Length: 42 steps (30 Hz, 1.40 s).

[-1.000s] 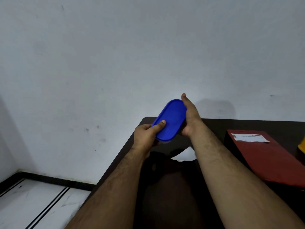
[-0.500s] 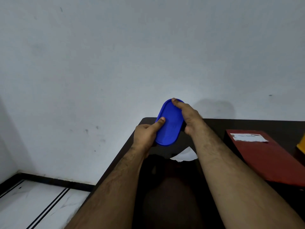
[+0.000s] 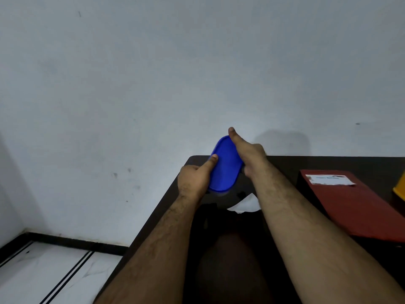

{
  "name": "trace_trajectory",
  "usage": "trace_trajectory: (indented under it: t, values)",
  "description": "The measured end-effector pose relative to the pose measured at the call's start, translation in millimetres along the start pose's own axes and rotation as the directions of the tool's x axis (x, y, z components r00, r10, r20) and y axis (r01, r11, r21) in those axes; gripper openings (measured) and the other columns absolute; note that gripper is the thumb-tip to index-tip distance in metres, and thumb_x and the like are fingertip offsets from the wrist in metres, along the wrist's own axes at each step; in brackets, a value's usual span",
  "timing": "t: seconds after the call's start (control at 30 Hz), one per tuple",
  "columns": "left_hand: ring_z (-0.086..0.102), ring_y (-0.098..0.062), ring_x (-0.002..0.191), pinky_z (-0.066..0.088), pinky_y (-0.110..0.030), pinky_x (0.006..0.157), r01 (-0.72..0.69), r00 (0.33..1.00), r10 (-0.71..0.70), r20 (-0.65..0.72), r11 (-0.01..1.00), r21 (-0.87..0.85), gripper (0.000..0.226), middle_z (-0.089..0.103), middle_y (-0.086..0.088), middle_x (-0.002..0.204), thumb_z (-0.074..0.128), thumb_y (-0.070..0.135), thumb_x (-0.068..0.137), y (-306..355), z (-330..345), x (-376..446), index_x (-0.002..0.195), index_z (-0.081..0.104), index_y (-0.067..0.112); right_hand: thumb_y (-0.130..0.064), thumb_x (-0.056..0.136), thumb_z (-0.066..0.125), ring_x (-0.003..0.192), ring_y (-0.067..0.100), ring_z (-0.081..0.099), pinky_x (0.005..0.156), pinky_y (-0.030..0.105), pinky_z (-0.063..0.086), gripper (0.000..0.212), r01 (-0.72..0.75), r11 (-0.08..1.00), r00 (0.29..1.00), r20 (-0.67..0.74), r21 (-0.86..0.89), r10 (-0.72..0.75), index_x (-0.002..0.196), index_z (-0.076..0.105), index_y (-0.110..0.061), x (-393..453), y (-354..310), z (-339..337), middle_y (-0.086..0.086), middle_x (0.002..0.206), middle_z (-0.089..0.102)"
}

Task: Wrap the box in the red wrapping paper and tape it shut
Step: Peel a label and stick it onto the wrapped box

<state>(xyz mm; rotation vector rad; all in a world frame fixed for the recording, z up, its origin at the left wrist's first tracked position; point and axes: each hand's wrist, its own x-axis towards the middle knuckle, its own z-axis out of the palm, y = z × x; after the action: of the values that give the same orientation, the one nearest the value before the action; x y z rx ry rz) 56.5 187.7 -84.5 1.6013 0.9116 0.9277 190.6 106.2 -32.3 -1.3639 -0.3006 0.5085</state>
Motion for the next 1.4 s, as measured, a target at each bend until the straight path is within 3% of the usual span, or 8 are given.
trace_trajectory:
  t: [0.27,0.53,0.7,0.8,0.9,1.13,1.3,1.4]
  values:
    - [0.074,-0.031,0.079,0.065,-0.04,0.075,0.181,0.977,-0.149,-0.149,0.957,0.228,0.079,0.074,-0.006,0.091,0.072,0.083,0.06,-3,-26,16,0.096,0.07,0.012,-0.046,0.085,0.082,0.127,0.029,0.061,0.083,0.032,0.045,0.065,0.239,0.884,0.967,0.013,-0.402,-0.256,0.132,0.063,-0.005,-17,-40,2,0.009,0.138,0.064]
    - [0.07,-0.031,0.1,0.058,-0.037,0.089,0.153,0.988,-0.123,-0.093,0.874,0.461,0.063,0.074,-0.008,0.112,0.07,0.065,0.077,-6,-29,20,0.113,0.071,0.013,-0.039,0.079,0.081,0.089,0.021,0.068,0.067,0.027,0.052,0.034,0.246,0.393,0.952,0.146,-0.886,-0.268,0.101,0.071,-0.015,-51,-24,-7,0.0,0.099,0.071]
    - [0.068,-0.041,0.102,0.052,-0.039,0.08,-0.031,0.979,0.15,-0.137,0.778,0.628,0.059,0.073,-0.017,0.109,0.055,0.059,0.094,2,-23,5,0.107,0.074,0.005,-0.047,0.08,0.082,0.091,0.019,0.068,0.071,0.029,0.055,0.037,0.246,0.235,0.947,0.182,-0.941,-0.264,0.101,0.073,-0.018,-74,-29,-42,-0.001,0.1,0.072]
    - [0.063,-0.039,0.087,0.049,-0.041,0.073,-0.436,0.768,0.64,-0.008,0.531,0.727,0.048,0.07,-0.014,0.092,0.051,0.046,0.101,12,-11,-14,0.09,0.077,0.007,-0.052,0.081,0.08,0.098,0.018,0.067,0.084,0.035,0.058,0.039,0.244,0.218,0.933,0.168,-0.945,-0.318,0.104,0.074,-0.021,-95,-42,-77,-0.004,0.105,0.071]
    - [0.06,-0.031,0.084,0.05,-0.042,0.075,-0.737,0.534,0.83,0.16,0.365,0.569,0.035,0.069,-0.007,0.09,0.056,0.04,0.099,27,22,-56,0.095,0.078,0.013,-0.054,0.084,0.077,0.101,0.018,0.065,0.08,0.033,0.054,0.039,0.193,0.175,0.91,0.11,-0.965,-0.399,0.108,0.072,-0.023,-124,-56,-128,-0.006,0.109,0.07]
    - [0.053,-0.018,0.139,0.037,-0.024,0.108,-0.712,0.654,0.504,0.565,0.663,0.232,0.06,0.058,-0.001,0.151,0.06,0.053,0.102,61,82,-143,0.15,0.056,0.019,-0.044,0.093,0.071,0.123,0.024,0.061,0.097,0.034,0.053,0.052,0.096,0.202,0.933,0.018,-0.975,-0.359,0.138,0.061,-0.021,-163,-61,-223,0.002,0.138,0.064]
    - [0.057,0.005,0.108,0.034,0.006,0.077,-0.579,0.658,0.338,0.673,0.798,0.166,0.061,0.059,0.025,0.118,0.071,0.05,0.096,64,89,-180,0.151,0.054,0.029,-0.046,0.093,0.073,0.114,0.012,0.062,0.095,0.026,0.053,0.069,0.213,0.436,0.974,0.153,-0.874,-0.168,0.154,0.046,-0.032,-181,-41,-256,-0.008,0.139,0.06]
    - [0.057,-0.001,0.122,0.039,-0.007,0.093,-0.637,0.645,0.364,0.672,0.743,0.208,0.067,0.06,0.019,0.132,0.071,0.054,0.094,58,88,-188,0.153,0.052,0.028,-0.054,0.088,0.076,0.123,0.012,0.059,0.103,0.028,0.05,0.078,0.236,0.38,0.972,0.224,-0.894,-0.077,0.156,0.043,-0.036,-182,-31,-262,-0.007,0.145,0.056]
